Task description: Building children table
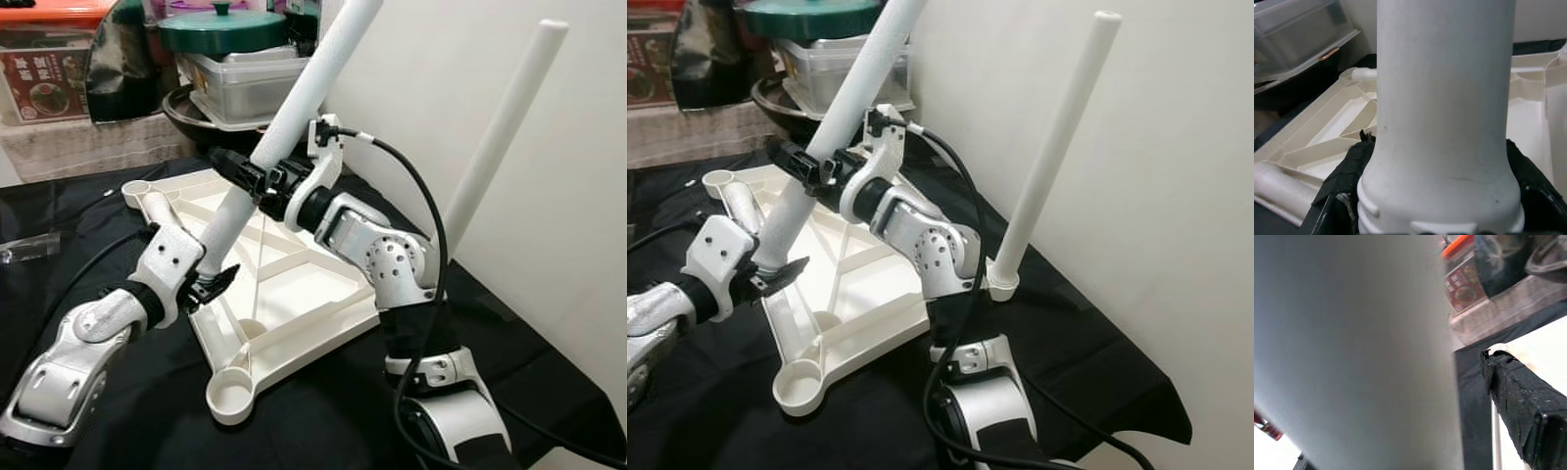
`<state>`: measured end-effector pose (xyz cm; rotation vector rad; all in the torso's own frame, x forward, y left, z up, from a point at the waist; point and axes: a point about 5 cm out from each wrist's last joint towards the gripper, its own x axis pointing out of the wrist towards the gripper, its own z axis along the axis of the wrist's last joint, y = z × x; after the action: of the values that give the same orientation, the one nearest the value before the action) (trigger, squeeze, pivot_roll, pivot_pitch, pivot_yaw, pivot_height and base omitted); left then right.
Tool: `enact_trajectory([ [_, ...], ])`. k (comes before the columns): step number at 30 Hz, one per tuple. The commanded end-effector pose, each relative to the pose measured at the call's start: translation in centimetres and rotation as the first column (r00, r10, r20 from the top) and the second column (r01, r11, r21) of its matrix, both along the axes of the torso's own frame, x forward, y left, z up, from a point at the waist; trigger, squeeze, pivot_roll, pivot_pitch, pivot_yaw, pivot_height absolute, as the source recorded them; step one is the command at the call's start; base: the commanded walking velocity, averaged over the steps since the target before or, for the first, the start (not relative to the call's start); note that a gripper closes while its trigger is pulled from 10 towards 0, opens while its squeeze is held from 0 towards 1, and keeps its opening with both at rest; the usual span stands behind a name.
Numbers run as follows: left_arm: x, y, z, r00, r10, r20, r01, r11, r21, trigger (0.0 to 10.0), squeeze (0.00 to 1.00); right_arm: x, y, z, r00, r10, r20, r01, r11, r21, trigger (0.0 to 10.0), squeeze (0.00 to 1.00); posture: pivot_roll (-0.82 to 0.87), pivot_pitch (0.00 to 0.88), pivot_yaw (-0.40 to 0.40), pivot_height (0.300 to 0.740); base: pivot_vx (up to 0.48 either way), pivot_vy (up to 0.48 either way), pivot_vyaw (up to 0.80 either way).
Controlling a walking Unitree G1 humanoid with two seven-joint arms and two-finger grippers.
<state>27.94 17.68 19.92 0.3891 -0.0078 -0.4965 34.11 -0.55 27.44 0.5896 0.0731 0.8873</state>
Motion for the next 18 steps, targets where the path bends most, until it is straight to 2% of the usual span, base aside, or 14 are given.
enact_trajectory([
  [1, 0.1, -0.6, -0.1, 1.000, -0.006, -0.001, 0.006, 1.000, 0.010, 10.0, 0.00, -0.9, 2.1, -1.5, 0.996, 0.032, -0.081, -0.026, 0.998, 0.063, 10.0, 0.00, 0.07, 0.000, -0.075, 0.740, 0.000, 0.000, 0.00],
  [7, 0.6, -3.8, -0.2, 0.999, -0.042, 0.027, 0.043, 0.999, -0.015, 10.0, 0.00, -0.7, 2.2, -1.6, 0.986, -0.067, -0.154, 0.081, 0.993, 0.088, 10.0, 0.00, 0.07, 0.000, -0.074, 0.740, 0.000, 0.000, 0.00],
  [9, 0.6, -4.1, -0.3, 0.998, -0.044, 0.036, 0.045, 0.999, -0.011, 10.0, 0.00, -0.7, 2.3, -1.6, 0.983, -0.077, -0.164, 0.092, 0.992, 0.089, 10.0, 0.00, 0.07, 0.000, -0.077, 0.740, 0.000, 0.000, 0.00],
  [10, 0.7, -4.6, -0.4, 0.997, -0.062, 0.038, 0.062, 0.998, -0.002, 10.0, 0.00, -0.7, 2.3, -1.6, 0.982, -0.084, -0.170, 0.101, 0.990, 0.094, 3.4, 0.00, 0.07, 0.000, -0.077, 0.740, 0.000, 0.000, 0.00],
  [12, 0.7, -5.0, -0.4, 0.996, -0.074, 0.039, 0.074, 0.997, 0.004, 10.0, 0.00, -0.7, 2.3, -1.5, 0.981, -0.088, -0.173, 0.106, 0.990, 0.098, 3.4, 0.00, 0.07, 0.000, -0.077, 0.740, 0.000, 0.000, 0.00],
  [13, 0.6, -5.1, -0.5, 0.996, -0.085, 0.038, 0.084, 0.996, 0.009, 10.0, 0.00, -0.7, 2.4, -1.4, 0.981, -0.088, -0.170, 0.107, 0.988, 0.110, 0.0, 0.00, 0.07, 0.000, -0.073, 0.740, 0.000, 0.000, 0.00],
  [18, 0.6, -4.7, -0.8, 0.996, -0.081, 0.037, 0.080, 0.996, 0.039, 10.0, 0.00, -1.0, 2.2, -1.1, 0.986, -0.060, -0.154, 0.083, 0.987, 0.141, 0.0, 0.00, 0.07, 0.000, -0.071, 0.740, 0.000, 0.000, 0.00],
])
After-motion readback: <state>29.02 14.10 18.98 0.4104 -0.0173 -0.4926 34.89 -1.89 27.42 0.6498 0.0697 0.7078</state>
